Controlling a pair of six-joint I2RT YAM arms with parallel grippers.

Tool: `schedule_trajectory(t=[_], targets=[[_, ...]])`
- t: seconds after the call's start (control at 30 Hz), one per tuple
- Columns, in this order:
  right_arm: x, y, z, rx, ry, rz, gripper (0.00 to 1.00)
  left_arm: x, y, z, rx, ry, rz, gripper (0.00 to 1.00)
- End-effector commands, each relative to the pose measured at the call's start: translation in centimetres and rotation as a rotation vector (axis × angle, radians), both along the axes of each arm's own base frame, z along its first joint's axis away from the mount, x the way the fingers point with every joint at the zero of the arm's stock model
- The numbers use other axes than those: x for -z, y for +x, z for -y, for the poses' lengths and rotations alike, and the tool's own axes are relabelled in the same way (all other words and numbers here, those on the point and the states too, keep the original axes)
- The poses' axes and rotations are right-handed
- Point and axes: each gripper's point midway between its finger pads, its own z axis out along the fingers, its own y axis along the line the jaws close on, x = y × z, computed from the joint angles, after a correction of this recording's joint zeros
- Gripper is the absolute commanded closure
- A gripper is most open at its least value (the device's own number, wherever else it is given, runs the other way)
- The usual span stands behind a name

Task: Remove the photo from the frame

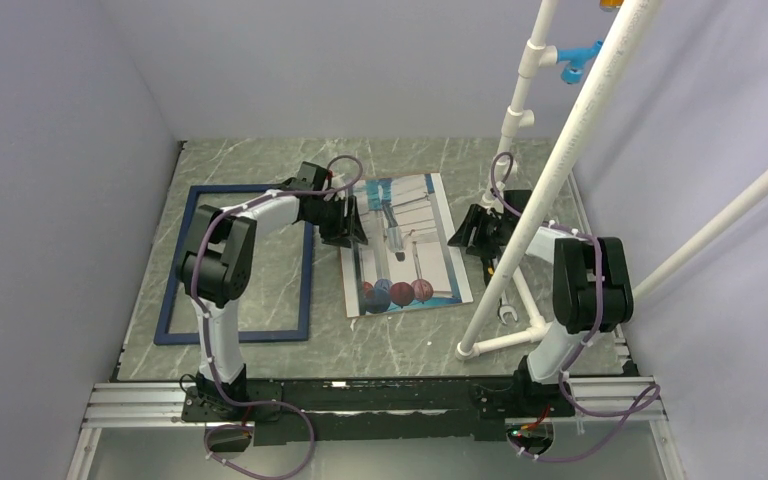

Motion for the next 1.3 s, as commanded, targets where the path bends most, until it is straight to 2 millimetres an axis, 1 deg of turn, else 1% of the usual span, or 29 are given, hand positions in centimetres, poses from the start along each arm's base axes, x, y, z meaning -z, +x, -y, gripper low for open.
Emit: schedule_trajectory(t=[0.0,0.1,0.3,0.47,0.57,0.6,0.7,0.97,1.07,1.2,1.27], targets=[[-1.8,2.5,-0.6,-0.045,0.022,0.1,0.37,-0.3,1.4,-1.0,-0.037,0.02,0.056,0.4],[-1.9,2.7,-0.8,-0.052,0.031,0.106,0.37,0.1,1.4,-1.4,-0.047,0.044,0.045,0.4],[-1.5,3.0,-0.9,-0.061,0.036,0.103,0.37,0.8,1.8,-2.9,-0.096,0.105,0.047,0.4],[-1.1,2.9,-1.4,-0.081,0.065,0.085,0.37,2.7,1.6,-3.6,-0.103,0.149,-0.009,0.41],[-1.0,2.8,-2.0,-0.106,0.099,0.074,0.37,3.4,1.6,-4.1,-0.115,0.162,-0.028,0.41],[-1.3,3.1,-2.3,-0.115,0.112,0.091,0.37,3.7,1.6,-4.3,-0.118,0.168,-0.035,0.41],[-1.6,3.1,-2.6,-0.125,0.139,0.096,0.38,4.3,1.7,-4.8,-0.125,0.192,-0.042,0.43],[-2.8,2.9,-3.1,-0.141,0.22,0.114,0.38,6.1,1.2,-5.3,-0.127,0.225,-0.089,0.46],[-3.6,2.8,-3.4,-0.151,0.277,0.127,0.39,6.6,1.0,-5.4,-0.128,0.233,-0.1,0.47],[-4.0,2.8,-3.5,-0.151,0.285,0.134,0.4,6.7,1.0,-5.3,-0.13,0.229,-0.102,0.47],[-4.1,2.7,-3.8,-0.161,0.309,0.131,0.43,6.8,1.0,-5.5,-0.132,0.238,-0.101,0.47]])
